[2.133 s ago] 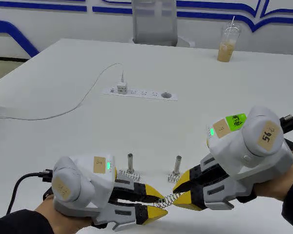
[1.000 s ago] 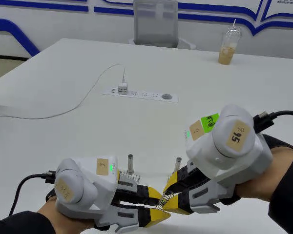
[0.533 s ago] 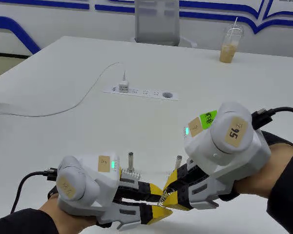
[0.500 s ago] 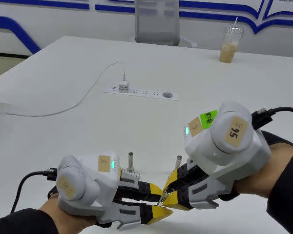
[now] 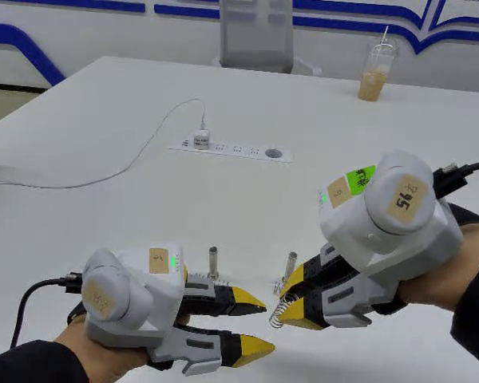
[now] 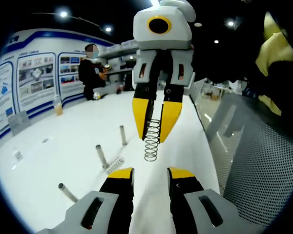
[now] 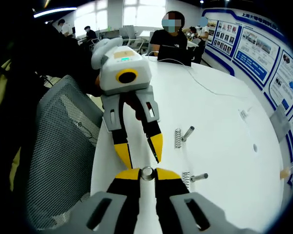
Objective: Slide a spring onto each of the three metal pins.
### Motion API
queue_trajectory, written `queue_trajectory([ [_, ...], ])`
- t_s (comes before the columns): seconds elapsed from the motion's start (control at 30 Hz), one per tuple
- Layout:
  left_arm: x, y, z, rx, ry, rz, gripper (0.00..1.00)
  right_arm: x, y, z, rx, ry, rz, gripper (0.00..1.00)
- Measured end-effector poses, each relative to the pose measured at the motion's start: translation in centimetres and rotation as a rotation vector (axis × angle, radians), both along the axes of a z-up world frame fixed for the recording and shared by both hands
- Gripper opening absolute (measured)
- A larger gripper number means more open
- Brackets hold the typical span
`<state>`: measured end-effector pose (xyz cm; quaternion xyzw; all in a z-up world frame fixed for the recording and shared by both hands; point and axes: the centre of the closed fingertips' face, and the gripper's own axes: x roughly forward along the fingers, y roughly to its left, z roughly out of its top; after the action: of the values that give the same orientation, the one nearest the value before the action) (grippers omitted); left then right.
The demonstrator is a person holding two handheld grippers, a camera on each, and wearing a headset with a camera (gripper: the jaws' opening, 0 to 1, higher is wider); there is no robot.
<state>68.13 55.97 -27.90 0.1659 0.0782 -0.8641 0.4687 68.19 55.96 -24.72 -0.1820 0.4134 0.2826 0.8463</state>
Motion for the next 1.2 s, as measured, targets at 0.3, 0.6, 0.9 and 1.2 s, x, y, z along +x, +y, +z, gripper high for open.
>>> queue_trajectory([
  [0.3,1.5,0.6,-0.2,0.014,0.021,0.063,0.38,-0.7,-1.8,0.1,-0.006,0.006,-0.046,0.12],
  [0.6,2.9,1.5,-0.5,0.018,0.036,0.115,0.42,-1.3,-4.0,0.7,-0.015,0.001,-0.097,0.12],
  [0.9,4.2,2.1,-0.4,0.017,0.047,0.161,0.44,-1.7,-5.8,1.4,-0.026,-0.004,-0.144,0.12],
  [1.2,5.3,2.6,-0.7,0.02,0.057,0.202,0.48,-2.1,-7.9,2.1,-0.04,-0.016,-0.196,0.12],
])
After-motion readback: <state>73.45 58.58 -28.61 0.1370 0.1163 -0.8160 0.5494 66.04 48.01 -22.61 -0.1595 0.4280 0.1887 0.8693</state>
